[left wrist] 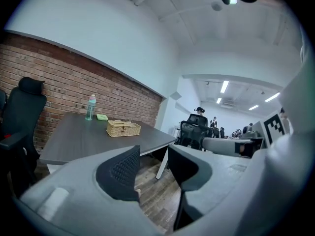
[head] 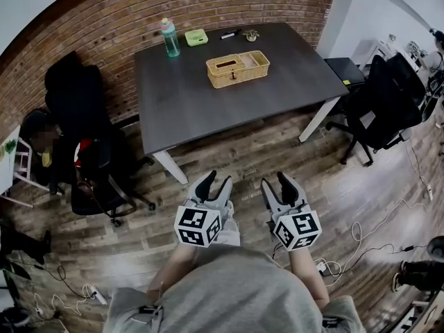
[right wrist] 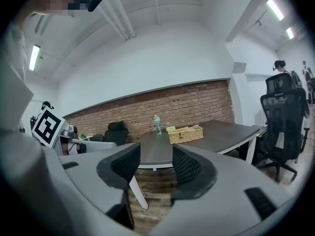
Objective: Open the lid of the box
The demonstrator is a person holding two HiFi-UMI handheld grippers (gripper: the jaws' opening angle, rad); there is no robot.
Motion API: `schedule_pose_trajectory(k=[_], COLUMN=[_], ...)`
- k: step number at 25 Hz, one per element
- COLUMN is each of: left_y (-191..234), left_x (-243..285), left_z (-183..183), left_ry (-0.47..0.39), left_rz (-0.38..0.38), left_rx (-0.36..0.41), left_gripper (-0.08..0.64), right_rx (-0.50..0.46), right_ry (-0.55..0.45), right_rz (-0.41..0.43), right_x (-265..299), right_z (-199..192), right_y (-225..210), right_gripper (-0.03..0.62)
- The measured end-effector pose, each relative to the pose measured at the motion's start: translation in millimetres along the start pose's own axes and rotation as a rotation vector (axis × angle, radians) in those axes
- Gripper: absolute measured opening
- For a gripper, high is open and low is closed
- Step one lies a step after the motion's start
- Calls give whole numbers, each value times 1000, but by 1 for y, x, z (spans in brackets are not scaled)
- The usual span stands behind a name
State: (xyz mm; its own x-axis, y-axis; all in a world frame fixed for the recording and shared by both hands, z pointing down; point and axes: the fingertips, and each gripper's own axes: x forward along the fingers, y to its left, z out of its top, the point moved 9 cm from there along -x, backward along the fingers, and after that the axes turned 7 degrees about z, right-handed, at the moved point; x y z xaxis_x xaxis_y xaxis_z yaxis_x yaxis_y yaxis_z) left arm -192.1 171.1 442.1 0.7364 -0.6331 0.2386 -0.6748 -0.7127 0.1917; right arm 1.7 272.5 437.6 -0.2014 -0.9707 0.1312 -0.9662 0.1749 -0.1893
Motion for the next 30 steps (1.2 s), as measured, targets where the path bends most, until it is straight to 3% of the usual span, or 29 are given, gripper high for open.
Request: schedule_pose_trajectory(k=[30], left_y=[112], left_x=[220], left_z=[93], left_ry=[23], left_rz=[-6], left_rx=[12], left_gripper=[172], right_rx=[-3], right_ry=[-32], right_rz=[11], right_x=[220], right_z=[72], right_y=[-120], right_gripper=[190])
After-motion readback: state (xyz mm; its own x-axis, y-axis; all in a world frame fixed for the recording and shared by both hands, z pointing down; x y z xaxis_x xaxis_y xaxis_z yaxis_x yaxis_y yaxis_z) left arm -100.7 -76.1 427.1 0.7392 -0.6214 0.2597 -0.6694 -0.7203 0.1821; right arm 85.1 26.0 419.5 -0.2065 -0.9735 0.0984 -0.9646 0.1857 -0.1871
